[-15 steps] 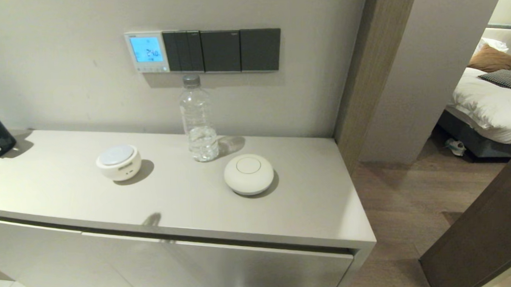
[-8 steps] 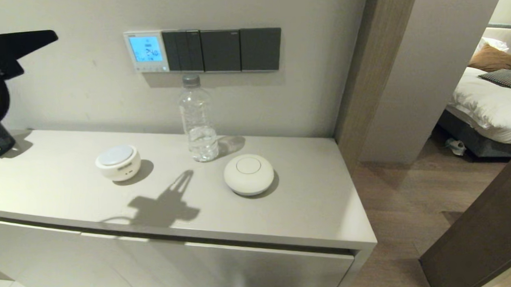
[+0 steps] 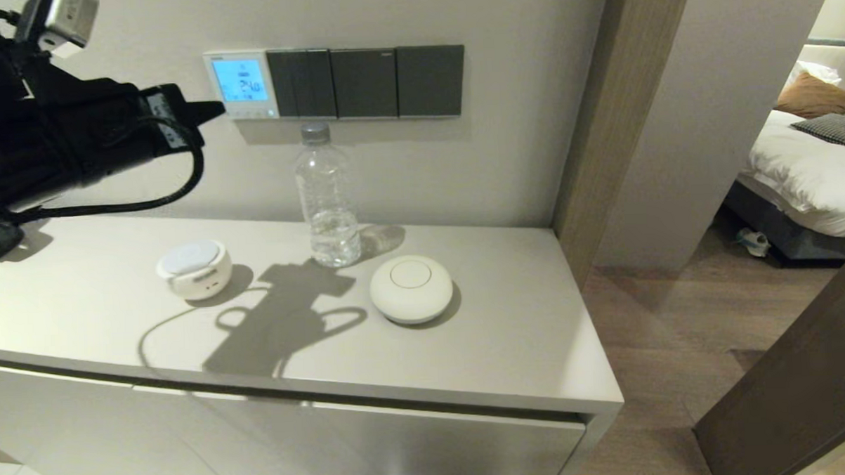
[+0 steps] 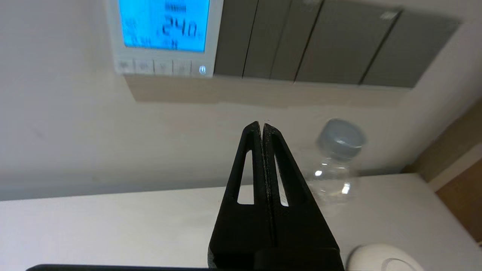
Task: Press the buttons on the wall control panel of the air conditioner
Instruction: Turn off the central air conditioner
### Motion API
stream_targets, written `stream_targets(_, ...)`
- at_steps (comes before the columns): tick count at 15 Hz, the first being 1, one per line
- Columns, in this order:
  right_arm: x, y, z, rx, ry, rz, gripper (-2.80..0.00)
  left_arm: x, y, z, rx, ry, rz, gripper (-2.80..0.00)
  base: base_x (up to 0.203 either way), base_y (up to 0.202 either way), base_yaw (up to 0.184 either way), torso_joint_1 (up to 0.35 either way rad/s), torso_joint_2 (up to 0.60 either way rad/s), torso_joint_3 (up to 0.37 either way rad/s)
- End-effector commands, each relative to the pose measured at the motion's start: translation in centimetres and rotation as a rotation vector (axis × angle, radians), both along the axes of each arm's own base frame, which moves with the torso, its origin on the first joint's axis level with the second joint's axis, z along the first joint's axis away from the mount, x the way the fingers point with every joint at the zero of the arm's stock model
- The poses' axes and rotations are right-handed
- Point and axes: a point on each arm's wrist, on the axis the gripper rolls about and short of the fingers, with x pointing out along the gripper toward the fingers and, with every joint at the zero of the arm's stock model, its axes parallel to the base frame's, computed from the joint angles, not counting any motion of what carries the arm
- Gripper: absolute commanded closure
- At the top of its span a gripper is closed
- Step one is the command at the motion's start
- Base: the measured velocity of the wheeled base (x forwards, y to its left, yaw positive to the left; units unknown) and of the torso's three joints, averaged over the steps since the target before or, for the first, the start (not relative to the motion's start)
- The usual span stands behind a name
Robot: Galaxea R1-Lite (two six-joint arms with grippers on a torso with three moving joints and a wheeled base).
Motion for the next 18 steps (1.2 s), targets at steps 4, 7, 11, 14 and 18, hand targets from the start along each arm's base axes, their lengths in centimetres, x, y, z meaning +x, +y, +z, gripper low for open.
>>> stream_targets(4, 0.0, 0.0, -0.1, 0.000, 0.003, 0.000, 0.00, 5.1, -1.9, -3.7, 0.016, 0.065, 0.074, 0.00, 0.000, 0.000, 0.000, 0.000, 0.00, 0.000)
stream_targets(7, 0.0, 0.0, -0.1, 0.000, 0.003, 0.000, 0.00, 6.8, -2.3, -3.7, 0.011, 0.013, 0.156, 0.00, 0.000, 0.000, 0.000, 0.000, 0.00, 0.000)
stream_targets(11, 0.0, 0.0, -0.1, 0.000, 0.003, 0.000, 0.00, 8.6, -2.8, -3.9, 0.010, -0.010, 0.160, 0.00, 0.000, 0.000, 0.000, 0.000, 0.00, 0.000)
stream_targets(14, 0.0, 0.0, -0.1, 0.000, 0.003, 0.000, 0.00, 9.7, -3.1, -3.6, 0.000, -0.031, 0.157, 0.00, 0.000, 0.000, 0.000, 0.000, 0.00, 0.000)
stream_targets(18, 0.0, 0.0, -0.1, 0.000, 0.003, 0.000, 0.00, 9.8, -3.1, -3.4, -0.004, -0.040, 0.155, 0.00, 0.000, 0.000, 0.000, 0.000, 0.00, 0.000)
